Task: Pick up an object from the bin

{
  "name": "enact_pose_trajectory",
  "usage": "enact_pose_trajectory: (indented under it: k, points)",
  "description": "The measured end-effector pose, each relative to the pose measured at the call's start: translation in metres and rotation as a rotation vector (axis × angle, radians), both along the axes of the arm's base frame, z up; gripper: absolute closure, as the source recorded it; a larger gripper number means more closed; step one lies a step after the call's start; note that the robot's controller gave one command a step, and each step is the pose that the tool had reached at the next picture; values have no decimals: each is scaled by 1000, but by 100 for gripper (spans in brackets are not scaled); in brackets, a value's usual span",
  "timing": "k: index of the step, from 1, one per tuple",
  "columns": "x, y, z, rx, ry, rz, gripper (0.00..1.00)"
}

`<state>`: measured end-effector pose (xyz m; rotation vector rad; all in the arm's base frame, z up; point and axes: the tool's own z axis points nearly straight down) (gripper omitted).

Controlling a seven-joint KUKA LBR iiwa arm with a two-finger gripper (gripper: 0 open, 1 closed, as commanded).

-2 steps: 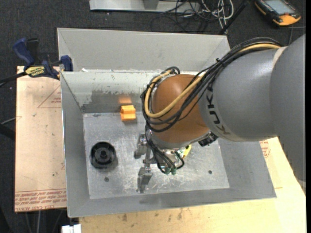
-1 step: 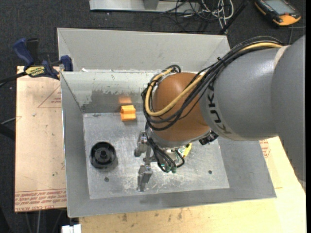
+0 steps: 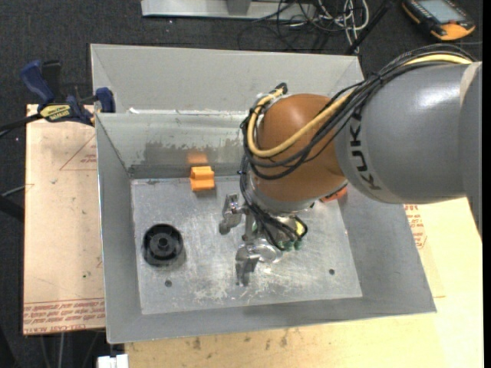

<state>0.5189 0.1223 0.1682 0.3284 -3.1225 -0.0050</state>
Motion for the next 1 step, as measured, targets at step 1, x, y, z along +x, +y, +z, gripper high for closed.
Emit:
enact_pose_trajectory:
  k: [1]
  points:
    - [21,-24,4,-3,-6,135,0]
